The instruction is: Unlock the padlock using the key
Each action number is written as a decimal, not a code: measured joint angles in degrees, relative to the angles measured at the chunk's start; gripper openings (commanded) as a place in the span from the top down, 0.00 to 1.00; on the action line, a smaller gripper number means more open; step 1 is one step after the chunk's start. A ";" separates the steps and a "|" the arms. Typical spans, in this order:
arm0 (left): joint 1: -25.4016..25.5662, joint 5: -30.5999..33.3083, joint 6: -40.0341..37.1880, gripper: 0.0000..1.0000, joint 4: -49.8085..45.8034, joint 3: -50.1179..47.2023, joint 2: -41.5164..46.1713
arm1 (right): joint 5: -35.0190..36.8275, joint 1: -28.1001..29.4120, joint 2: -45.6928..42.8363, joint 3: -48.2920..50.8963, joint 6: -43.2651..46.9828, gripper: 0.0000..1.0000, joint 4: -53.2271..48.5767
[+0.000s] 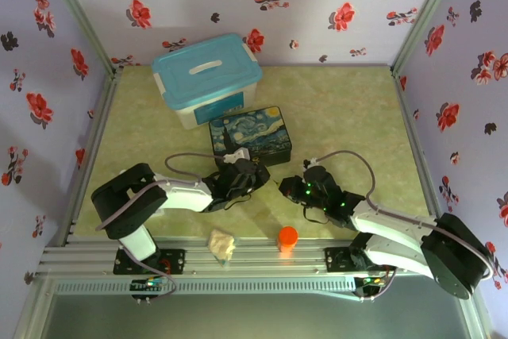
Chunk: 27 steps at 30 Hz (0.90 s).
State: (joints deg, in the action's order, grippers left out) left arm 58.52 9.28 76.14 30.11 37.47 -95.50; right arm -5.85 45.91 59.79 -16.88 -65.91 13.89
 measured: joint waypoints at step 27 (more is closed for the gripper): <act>-1.51 -0.48 3.06 0.97 -0.15 -0.68 6.32 | -5.42 -1.79 3.34 2.86 -8.52 1.00 16.06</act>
State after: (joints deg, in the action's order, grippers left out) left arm 57.01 8.80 79.20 29.95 36.80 -89.19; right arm -11.27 44.12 63.13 -14.02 -74.43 29.95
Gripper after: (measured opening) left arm 0.146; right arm 0.042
